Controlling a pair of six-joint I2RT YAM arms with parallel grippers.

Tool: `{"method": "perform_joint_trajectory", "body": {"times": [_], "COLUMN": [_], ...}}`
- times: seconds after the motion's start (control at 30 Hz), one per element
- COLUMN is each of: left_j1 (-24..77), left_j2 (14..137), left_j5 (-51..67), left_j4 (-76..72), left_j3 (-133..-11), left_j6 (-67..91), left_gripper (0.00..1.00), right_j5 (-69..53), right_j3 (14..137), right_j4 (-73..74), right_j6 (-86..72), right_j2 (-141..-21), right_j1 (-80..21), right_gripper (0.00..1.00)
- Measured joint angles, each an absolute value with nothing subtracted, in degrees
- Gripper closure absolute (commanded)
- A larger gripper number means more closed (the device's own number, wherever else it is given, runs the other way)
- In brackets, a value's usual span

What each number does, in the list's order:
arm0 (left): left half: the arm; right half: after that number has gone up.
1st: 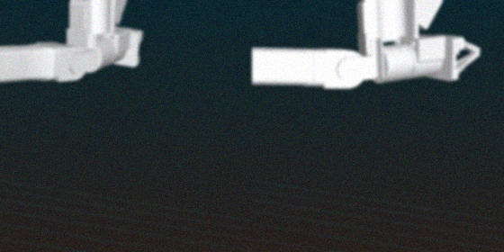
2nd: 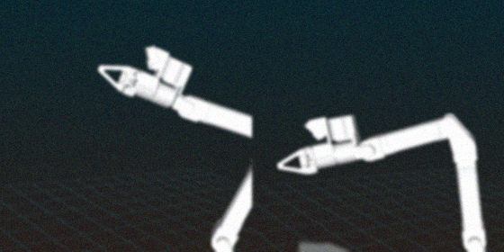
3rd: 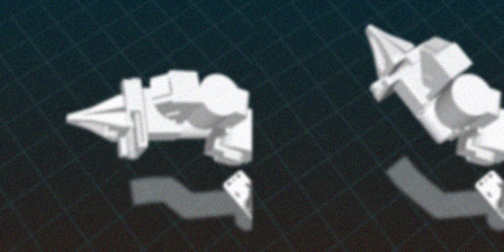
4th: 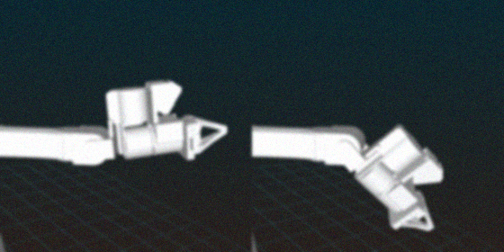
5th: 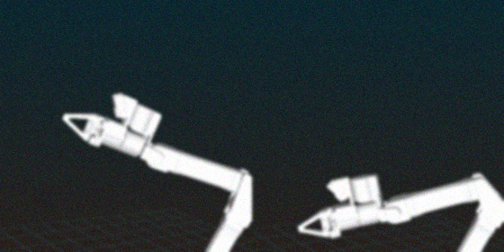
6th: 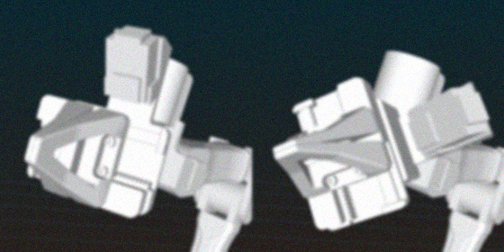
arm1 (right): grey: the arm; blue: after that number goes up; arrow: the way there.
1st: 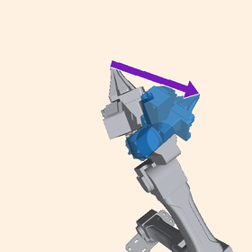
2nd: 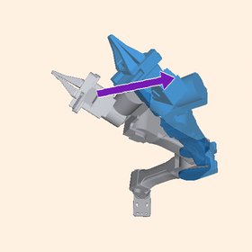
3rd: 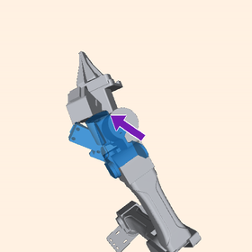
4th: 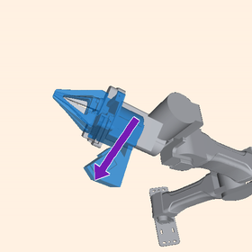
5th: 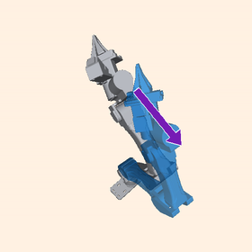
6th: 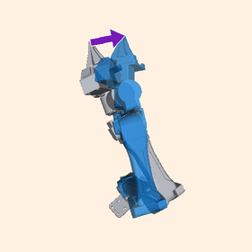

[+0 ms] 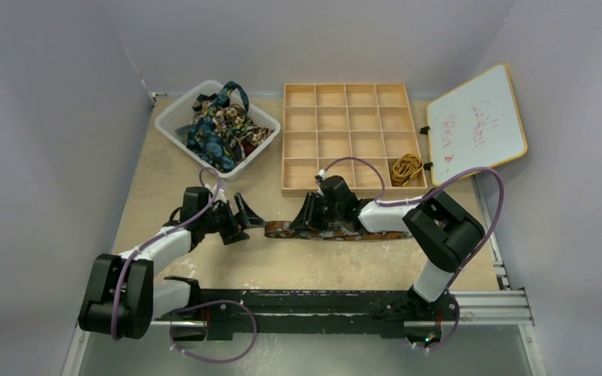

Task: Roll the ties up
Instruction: Roll the tie at the center of the board.

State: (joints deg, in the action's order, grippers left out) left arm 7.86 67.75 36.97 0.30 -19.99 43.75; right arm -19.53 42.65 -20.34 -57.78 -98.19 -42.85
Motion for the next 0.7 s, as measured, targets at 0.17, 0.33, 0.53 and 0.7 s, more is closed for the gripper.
{"method": "perform_joint_trajectory", "body": {"times": [0.17,0.33,0.53,0.7], "left_j1": [7.86,7.86,7.86,7.86], "left_j2": [69.10,72.12,77.30,79.96], "left_j5": [37.91,40.03,43.68,45.69], "left_j4": [-1.54,-5.74,-12.88,-17.10], "left_j3": [-19.99,-19.99,-19.81,-19.00], "left_j6": [43.46,43.35,44.16,44.97], "left_gripper": [0.13,0.17,0.25,0.32], "right_j5": [-19.66,-20.49,-22.79,-23.99], "right_j3": [42.83,42.85,42.85,42.85], "right_j4": [-20.32,-20.56,-22.44,-23.53], "right_j6": [-57.60,-57.63,-57.74,-57.87], "right_j2": [-98.43,-99.48,-101.60,-102.39], "right_j1": [-42.72,-42.70,-42.63,-42.63], "right_gripper": [0.79,0.83,0.88,0.89]}}
